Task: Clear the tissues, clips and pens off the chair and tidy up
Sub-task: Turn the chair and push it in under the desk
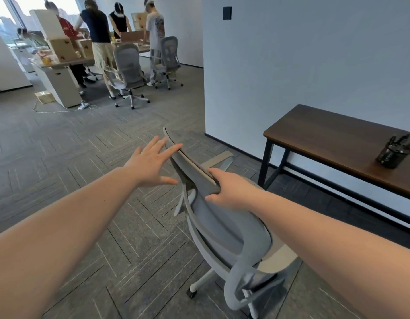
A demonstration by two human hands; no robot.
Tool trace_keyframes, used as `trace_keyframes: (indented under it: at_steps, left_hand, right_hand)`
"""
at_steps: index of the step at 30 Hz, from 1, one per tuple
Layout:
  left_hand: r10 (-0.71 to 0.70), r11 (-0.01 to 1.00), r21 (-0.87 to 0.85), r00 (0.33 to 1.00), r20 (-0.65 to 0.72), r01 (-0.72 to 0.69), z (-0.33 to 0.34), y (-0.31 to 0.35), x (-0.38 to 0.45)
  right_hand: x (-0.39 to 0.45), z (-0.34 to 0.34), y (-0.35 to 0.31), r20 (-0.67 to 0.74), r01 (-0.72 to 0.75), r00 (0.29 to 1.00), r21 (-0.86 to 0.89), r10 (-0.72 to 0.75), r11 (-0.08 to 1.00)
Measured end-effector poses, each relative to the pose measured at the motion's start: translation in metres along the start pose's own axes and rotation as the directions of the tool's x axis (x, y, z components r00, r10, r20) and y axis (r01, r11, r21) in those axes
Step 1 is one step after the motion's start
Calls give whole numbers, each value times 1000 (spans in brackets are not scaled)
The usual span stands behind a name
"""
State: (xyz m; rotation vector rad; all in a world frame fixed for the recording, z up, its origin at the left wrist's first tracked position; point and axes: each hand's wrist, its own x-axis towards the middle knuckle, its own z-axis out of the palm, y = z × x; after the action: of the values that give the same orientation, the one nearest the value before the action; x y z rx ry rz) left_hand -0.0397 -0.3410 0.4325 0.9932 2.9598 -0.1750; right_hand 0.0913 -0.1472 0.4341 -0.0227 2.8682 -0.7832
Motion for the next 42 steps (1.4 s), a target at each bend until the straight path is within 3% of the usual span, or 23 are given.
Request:
trace_keyframes:
  at_steps: [6, 9, 15, 20, 25, 35, 38, 42]
  left_hand:
    - [193, 975, -91, 977, -95, -201, 1, 26, 33]
    - [287, 956, -17, 948, -137, -292, -2, 34, 44]
    - [353, 934, 100, 927, -123, -342, -5, 70, 53]
    - [462, 887, 164, 842, -279, -432, -3, 130, 49]
    - [370, 929, 116, 890, -267, -351, -3, 197, 55]
    - [380, 925, 52, 909, -170, -377, -9, 292, 60]
    - [473, 880, 22, 871, -133, -474, -17, 314, 66]
    - [630, 767, -50, 766, -130, -640, -22, 311, 86]
  right_hand:
    - [-16, 1, 18, -56, 23, 998, -36, -25, 999]
    - [-21, -1, 35, -117, 5, 993, -110, -18, 994]
    - [-40, -21, 76, -133, -51, 991, -150, 31, 987]
    - [-76, -51, 131, -146, -136, 984, -233, 103, 963]
    - [-98, -75, 182, -190, -209, 968, -259, 162, 943]
    - [-150, -93, 243, -289, -325, 927, -308, 238, 894]
    - [-170, -96, 259, -363, -371, 894, -274, 262, 887]
    - [-196, -95, 286, -473, -396, 841, -210, 262, 894]
